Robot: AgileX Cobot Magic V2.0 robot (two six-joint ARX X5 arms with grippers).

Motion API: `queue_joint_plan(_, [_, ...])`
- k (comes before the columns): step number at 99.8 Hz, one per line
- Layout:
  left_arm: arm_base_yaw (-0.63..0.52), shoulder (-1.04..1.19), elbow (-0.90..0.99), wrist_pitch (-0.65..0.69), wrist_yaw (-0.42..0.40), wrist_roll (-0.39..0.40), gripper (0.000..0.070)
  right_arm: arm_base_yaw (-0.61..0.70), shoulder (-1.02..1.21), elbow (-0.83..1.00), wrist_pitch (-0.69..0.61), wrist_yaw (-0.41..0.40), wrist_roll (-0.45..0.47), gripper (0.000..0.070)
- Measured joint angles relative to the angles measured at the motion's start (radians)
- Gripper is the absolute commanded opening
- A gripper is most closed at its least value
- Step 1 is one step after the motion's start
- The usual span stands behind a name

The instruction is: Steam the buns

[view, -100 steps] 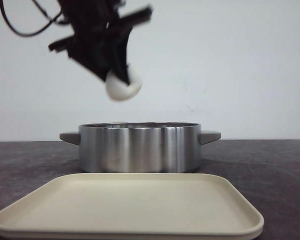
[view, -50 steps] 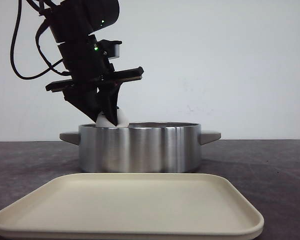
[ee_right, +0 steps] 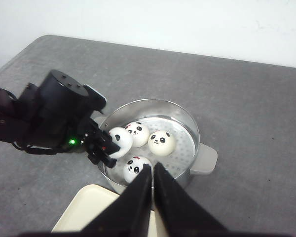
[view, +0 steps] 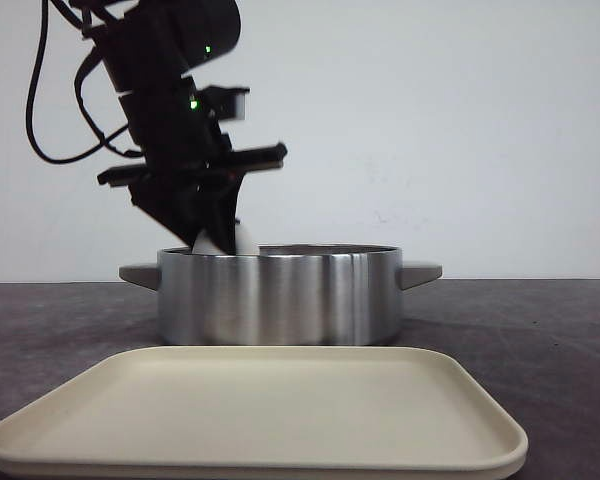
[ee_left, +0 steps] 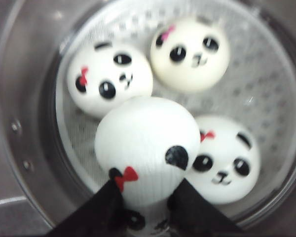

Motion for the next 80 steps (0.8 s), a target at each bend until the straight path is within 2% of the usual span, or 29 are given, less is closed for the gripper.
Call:
queue_joint_plan(7, [0.001,0.011,0.000,-0.016,0.000,0.003,0.0226,0.000,0.000,0.000,0.000,0.000,0.001,0.0000])
queue_joint_plan(18, [0.002,0.014,0.000,-0.013,0.000,0.003,0.0503,0.000,0.000,0.000,0.000,0.000,0.014,0.0000])
queue_joint_plan(22, [0.002,0.014,0.002,-0.008,0.002,0.004,0.0563,0.000,0.000,0.000,0.000,0.000,0.017,0.0000])
queue_joint_plan(27, [0.002,0.014,0.002,-0.004,0.005,0.007,0.0604,0.000,0.000,0.000,0.000,0.000,0.021,0.0000])
queue_joint_plan(45, [0.000,0.014,0.026,-0.034,0.006,0.011,0.0604,0.000,0.000,0.000,0.000,0.000,0.023,0.0000])
queue_joint_plan(63, [0.003,0.013,0.137,-0.162,0.003,-0.006,0.0577,0.000,0.001,0.000,0.000,0.000,0.023,0.0000])
queue_joint_plan(80, [-0.001,-0.080,0.258,-0.164,0.003,-0.020,0.0363,0.000,0.024,0.000,-0.007,0.006,0.023,0.0000])
